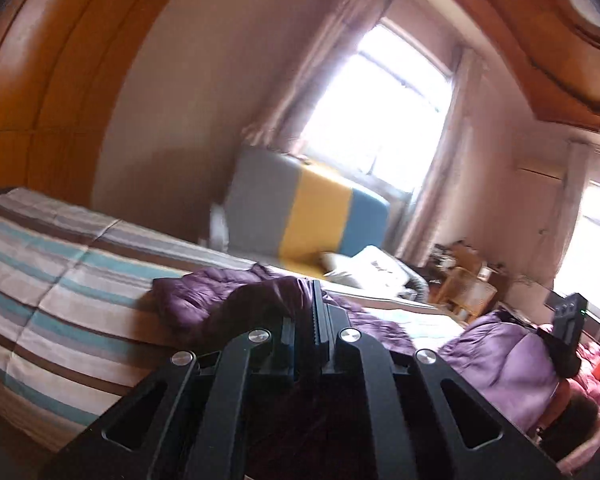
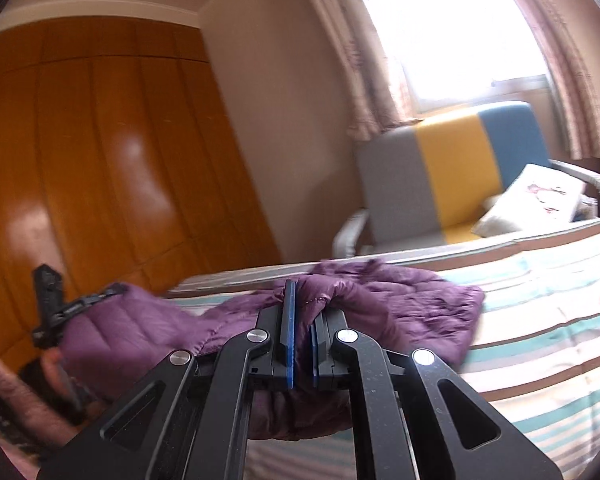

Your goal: Fold large clothes

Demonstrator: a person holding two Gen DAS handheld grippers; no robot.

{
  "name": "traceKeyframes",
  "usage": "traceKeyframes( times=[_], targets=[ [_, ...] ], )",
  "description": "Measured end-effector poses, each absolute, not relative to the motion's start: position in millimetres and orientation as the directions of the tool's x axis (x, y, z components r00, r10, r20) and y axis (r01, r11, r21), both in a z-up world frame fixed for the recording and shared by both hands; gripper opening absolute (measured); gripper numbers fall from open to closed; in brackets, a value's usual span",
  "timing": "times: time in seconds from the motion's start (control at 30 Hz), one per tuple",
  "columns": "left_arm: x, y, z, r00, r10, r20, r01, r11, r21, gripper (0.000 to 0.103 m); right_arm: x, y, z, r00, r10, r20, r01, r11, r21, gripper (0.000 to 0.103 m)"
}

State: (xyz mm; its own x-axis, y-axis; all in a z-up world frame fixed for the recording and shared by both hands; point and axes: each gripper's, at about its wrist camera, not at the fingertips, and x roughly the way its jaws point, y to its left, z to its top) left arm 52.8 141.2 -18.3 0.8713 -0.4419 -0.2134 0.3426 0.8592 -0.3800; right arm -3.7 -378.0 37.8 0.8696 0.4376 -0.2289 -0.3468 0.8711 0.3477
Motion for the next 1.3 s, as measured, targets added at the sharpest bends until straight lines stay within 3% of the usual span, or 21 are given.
traceKeyframes(
  times=[0.6,1.13,1.3],
  targets=[
    [190.4,112.6,-50.0,0.889,-0.266,-0.372,0.172,0.948,-0.268,0.006,132.4,-381.6,0.3,0.88,0.171,-0.443,-0.069,0.969,0.236,0.006],
    [296.5,92.5,-110.1,0.767,-0.185,-0.614,0.061,0.974,-0.218,0.009,228.3,-387.4,-63.3,0.747,0.151,-0.648,0.09,0.942,0.323,0.006],
    [309.0,86.0,-128.4,0.736,-0.18,-0.652,0.053,0.976,-0.209,0.011,242.7,-389.0,-85.8,0.714,0.179,-0.677,0.118,0.922,0.368,0.007]
  ],
)
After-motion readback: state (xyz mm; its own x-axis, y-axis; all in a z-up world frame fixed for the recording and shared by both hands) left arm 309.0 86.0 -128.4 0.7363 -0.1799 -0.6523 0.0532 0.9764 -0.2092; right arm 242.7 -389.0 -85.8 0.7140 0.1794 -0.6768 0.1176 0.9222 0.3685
